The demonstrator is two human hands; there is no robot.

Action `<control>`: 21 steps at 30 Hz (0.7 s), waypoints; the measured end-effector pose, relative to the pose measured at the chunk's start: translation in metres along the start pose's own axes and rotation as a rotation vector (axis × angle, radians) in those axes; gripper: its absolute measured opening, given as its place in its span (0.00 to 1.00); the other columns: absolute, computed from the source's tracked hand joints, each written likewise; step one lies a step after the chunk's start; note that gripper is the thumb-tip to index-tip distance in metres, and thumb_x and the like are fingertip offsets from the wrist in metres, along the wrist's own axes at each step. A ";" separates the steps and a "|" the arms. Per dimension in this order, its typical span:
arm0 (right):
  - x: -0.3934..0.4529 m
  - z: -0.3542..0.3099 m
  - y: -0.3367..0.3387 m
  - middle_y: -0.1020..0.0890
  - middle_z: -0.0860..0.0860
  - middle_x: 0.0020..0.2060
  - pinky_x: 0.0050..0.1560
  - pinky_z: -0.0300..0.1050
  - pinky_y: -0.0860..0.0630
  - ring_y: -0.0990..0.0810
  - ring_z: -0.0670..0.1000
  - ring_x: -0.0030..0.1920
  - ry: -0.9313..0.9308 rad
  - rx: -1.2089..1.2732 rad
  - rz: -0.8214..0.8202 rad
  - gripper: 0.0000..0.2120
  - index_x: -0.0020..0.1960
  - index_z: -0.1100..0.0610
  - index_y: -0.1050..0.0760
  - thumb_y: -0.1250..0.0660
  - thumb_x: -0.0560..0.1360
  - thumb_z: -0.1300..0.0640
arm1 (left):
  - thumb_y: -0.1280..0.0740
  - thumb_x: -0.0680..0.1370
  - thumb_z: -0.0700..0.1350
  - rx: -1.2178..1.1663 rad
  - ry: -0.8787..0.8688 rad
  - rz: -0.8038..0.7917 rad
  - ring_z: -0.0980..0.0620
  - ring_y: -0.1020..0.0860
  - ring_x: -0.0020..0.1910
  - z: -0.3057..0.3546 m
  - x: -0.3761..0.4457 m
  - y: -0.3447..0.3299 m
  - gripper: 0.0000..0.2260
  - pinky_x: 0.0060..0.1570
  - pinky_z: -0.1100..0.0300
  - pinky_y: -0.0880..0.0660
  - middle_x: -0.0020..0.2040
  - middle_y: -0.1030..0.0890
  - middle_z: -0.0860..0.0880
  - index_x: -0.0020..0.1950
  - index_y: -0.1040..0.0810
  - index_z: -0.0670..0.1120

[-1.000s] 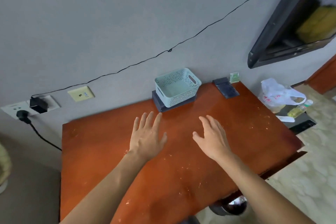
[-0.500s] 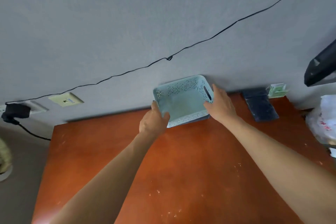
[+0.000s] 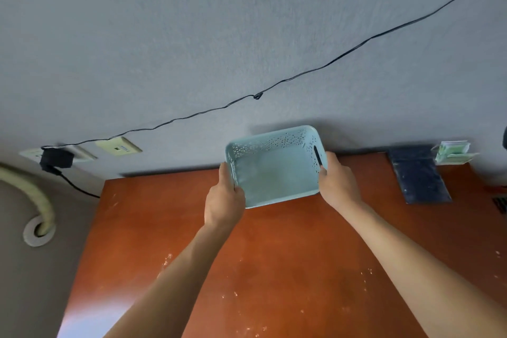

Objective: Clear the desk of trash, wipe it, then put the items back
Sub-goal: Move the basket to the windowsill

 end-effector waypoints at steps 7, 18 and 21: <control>-0.099 -0.103 -0.017 0.18 0.56 0.42 0.39 0.56 0.21 0.20 0.61 0.40 0.202 0.015 -0.044 0.09 0.61 0.52 0.28 0.43 0.83 0.55 | 0.38 0.77 0.46 -0.013 -0.012 0.189 0.40 0.23 0.32 -0.093 -0.085 0.115 0.13 0.32 0.49 0.27 0.32 0.21 0.49 0.61 0.29 0.54; -0.343 -0.329 -0.160 0.19 0.56 0.38 0.43 0.57 0.23 0.22 0.65 0.43 0.533 0.023 -0.193 0.03 0.53 0.53 0.28 0.40 0.81 0.55 | 0.36 0.77 0.45 -0.171 0.297 0.506 0.52 0.23 0.33 -0.357 -0.308 0.302 0.20 0.37 0.52 0.23 0.32 0.20 0.52 0.68 0.27 0.61; -0.420 -0.379 -0.205 0.22 0.56 0.34 0.37 0.56 0.28 0.24 0.65 0.40 0.612 0.021 -0.243 0.06 0.46 0.54 0.33 0.39 0.81 0.56 | 0.36 0.77 0.46 -0.178 0.394 0.583 0.53 0.24 0.33 -0.430 -0.376 0.337 0.21 0.35 0.54 0.28 0.31 0.23 0.55 0.68 0.27 0.61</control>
Point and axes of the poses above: each hand's wrist, its own x-axis towards the middle knuckle, its own y-axis out of the back of the hand, z = x × y, the point moved 7 cm from there along x, towards the middle knuckle
